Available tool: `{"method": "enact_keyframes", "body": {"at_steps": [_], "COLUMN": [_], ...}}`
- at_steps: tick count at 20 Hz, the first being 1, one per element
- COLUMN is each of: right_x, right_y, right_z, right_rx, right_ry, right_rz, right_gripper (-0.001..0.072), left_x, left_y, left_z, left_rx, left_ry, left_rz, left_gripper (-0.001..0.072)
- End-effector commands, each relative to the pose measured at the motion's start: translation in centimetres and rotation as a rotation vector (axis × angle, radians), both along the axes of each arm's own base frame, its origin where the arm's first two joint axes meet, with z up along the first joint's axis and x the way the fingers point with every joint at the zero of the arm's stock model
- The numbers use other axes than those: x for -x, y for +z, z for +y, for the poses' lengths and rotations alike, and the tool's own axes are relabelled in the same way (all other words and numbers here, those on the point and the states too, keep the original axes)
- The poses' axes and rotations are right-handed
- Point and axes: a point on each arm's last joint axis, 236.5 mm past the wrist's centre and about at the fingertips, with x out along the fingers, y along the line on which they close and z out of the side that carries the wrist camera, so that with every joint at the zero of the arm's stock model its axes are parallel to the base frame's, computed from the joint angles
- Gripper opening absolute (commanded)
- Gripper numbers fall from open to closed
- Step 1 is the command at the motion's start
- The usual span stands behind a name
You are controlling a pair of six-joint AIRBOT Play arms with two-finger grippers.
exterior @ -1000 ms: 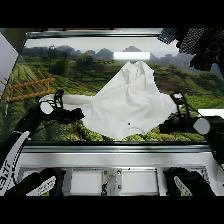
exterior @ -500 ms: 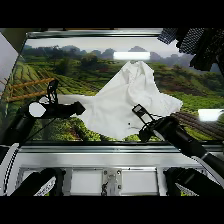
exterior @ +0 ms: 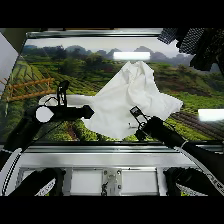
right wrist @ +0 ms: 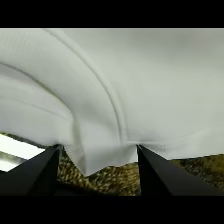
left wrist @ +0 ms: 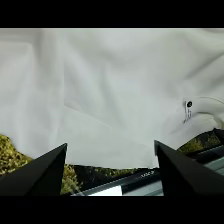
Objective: Fold the clothes and pants, and hang the long-sleeved shirts on hangers.
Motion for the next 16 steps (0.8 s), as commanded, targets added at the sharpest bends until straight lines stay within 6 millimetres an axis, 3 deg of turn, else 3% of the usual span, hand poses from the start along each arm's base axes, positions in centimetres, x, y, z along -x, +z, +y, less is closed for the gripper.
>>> {"method": "enact_keyframes", "body": {"at_steps": [1, 7, 16], "right_x": [-0.7, -1.4, -1.2], "right_y": [0.3, 3.0, 0.2], "right_z": [-0.2, 0.1, -0.2], "right_rx": [-0.011, -0.064, -0.019], "right_ry": [-0.085, -0.092, -0.088], "right_rz": [-0.042, -0.116, -0.053], "right_gripper": [0.0506, 0.051, 0.0512], "left_x": [0.1, 0.0, -0.1], "left_y": [0.1, 0.0, 0.0], "left_z": [-0.3, -0.3, -0.3], "left_rx": [0.001, 0.001, 0.001], "left_ry": [-0.008, -0.007, -0.004], "left_rz": [-0.004, -0.005, -0.009], "left_gripper": [0.0592, 0.0592, 0.0592]}}
